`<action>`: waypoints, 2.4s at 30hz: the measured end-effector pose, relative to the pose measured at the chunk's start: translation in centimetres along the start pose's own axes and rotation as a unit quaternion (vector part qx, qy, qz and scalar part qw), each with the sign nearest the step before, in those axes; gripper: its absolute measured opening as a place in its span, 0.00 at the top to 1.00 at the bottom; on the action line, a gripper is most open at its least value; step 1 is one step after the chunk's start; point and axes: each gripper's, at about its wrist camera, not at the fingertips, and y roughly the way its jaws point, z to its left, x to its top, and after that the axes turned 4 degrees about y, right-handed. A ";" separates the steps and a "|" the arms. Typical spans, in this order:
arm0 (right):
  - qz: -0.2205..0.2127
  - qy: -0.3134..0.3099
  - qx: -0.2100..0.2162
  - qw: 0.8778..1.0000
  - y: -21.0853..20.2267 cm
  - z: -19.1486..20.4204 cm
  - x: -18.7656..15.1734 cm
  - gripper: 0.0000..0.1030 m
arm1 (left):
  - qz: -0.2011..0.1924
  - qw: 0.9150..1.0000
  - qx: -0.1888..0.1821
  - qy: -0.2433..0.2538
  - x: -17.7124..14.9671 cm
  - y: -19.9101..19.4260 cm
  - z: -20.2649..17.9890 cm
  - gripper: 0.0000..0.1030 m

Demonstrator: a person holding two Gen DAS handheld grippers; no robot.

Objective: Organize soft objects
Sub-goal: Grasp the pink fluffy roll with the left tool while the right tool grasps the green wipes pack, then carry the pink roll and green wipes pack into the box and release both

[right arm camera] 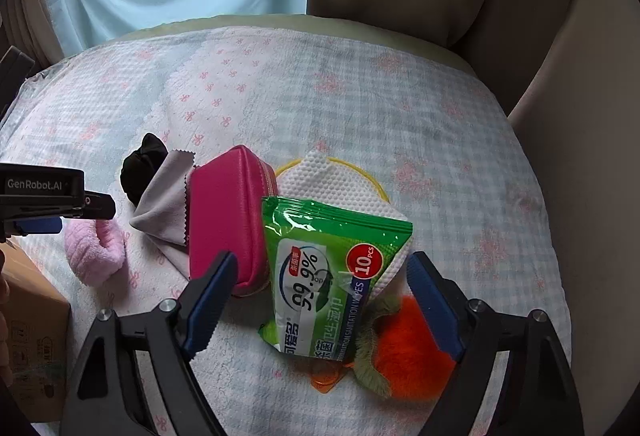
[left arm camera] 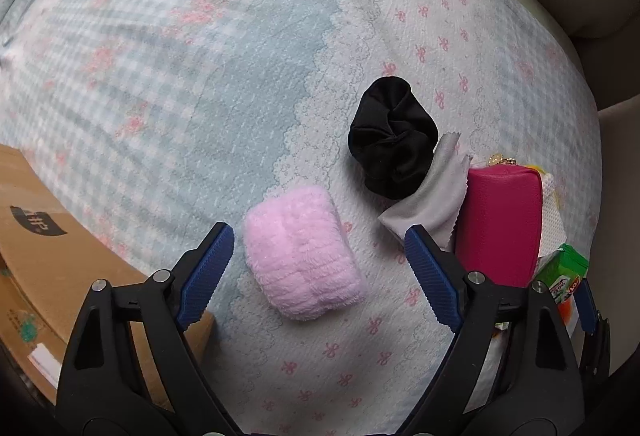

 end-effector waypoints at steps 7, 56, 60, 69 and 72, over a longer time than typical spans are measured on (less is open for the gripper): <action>0.016 -0.002 0.012 1.000 2.0 0.1 0.5 0.54 | 0.004 1.000 0.013 0.000 0.2 1.5 0.2 0.56; -0.065 -0.041 0.133 0.988 -27.9 14.6 1.6 0.63 | -0.190 0.981 -0.015 0.045 -14.2 -32.8 14.3 0.69; -0.039 -0.037 0.145 0.988 -28.0 18.3 1.3 0.63 | -0.180 0.982 -0.010 0.051 -13.6 -32.4 18.4 0.69; 0.036 0.019 0.144 0.989 -24.1 25.5 0.6 0.63 | -0.125 0.987 -0.006 0.103 -9.1 -27.1 26.2 0.69; 0.065 0.044 0.140 0.987 -22.2 27.8 0.3 0.63 | -0.102 0.987 -0.005 0.121 -7.5 -24.7 27.8 0.69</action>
